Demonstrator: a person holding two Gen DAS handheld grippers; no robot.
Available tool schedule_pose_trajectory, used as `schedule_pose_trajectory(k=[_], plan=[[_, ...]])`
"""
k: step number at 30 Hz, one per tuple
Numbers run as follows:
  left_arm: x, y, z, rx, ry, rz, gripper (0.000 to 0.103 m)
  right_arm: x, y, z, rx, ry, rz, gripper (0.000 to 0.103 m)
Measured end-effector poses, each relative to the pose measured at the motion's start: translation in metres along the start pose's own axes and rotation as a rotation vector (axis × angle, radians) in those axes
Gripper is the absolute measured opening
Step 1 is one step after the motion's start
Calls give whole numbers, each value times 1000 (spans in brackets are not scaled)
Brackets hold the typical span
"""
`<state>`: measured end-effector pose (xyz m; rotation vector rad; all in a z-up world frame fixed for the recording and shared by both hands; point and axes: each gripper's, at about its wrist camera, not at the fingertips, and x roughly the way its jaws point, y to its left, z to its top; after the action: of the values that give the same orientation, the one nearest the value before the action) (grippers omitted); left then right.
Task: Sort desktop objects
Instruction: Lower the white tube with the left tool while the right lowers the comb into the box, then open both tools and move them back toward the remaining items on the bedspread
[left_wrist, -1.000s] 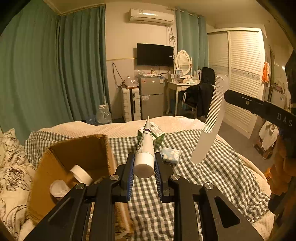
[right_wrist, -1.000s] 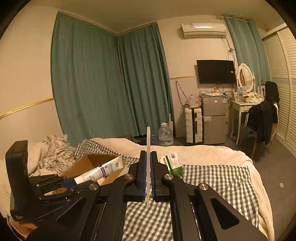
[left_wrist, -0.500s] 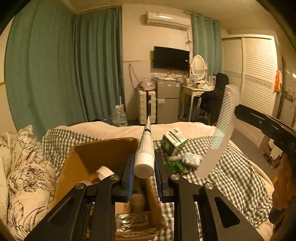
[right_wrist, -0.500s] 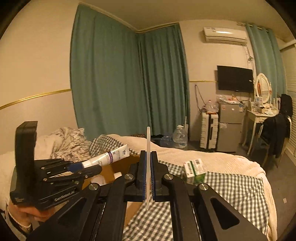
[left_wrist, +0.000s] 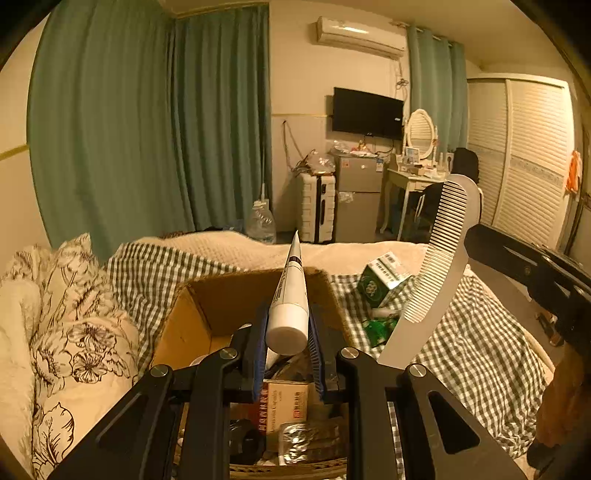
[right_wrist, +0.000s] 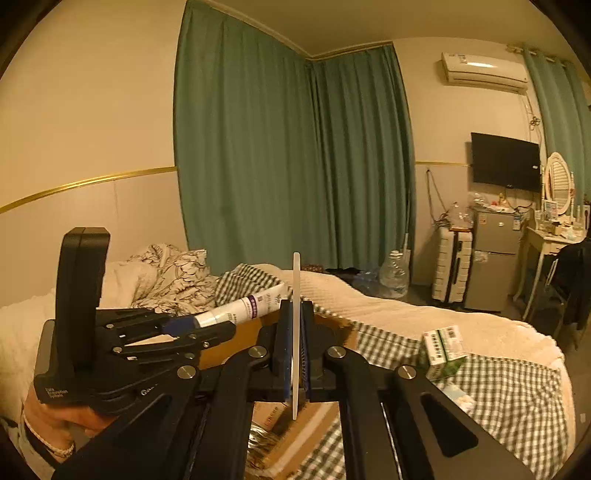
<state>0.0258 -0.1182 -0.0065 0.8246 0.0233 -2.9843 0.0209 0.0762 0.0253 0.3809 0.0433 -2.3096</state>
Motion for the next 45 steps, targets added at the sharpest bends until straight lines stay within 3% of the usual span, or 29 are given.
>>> schedule_pose_trajectory(k=[5, 12, 24, 27, 30, 32, 34, 36, 39, 41, 42, 45], plan=[[18, 26, -7, -31, 48, 69, 20, 33, 9, -7, -9, 43, 37, 4], [63, 51, -29, -74, 175, 101, 20, 87, 13, -33, 8, 134, 104, 3], [89, 45, -52, -71, 289, 121, 21, 131, 6, -81, 56, 289, 143, 5], [88, 47, -49, -79, 280, 114, 24, 130, 8, -84, 51, 293, 139, 5], [87, 47, -48, -77, 270, 122, 36, 130, 6, -84, 54, 287, 124, 7], [86, 47, -45, -74, 260, 127, 49, 125, 4, -82, 62, 276, 112, 13], [82, 44, -41, -72, 239, 128, 51, 119, 1, -79, 71, 259, 97, 34], [78, 41, -37, -72, 223, 123, 55, 112, -3, -74, 82, 243, 85, 42], [70, 36, -31, -68, 198, 126, 61, 98, -5, -64, 89, 213, 68, 44], [63, 32, -27, -66, 181, 128, 70, 86, -4, -57, 86, 182, 47, 53], [58, 30, -25, -67, 167, 127, 72, 78, -4, -53, 84, 161, 32, 62], [44, 24, -18, -69, 123, 116, 77, 59, 0, -45, 68, 119, 4, 66]])
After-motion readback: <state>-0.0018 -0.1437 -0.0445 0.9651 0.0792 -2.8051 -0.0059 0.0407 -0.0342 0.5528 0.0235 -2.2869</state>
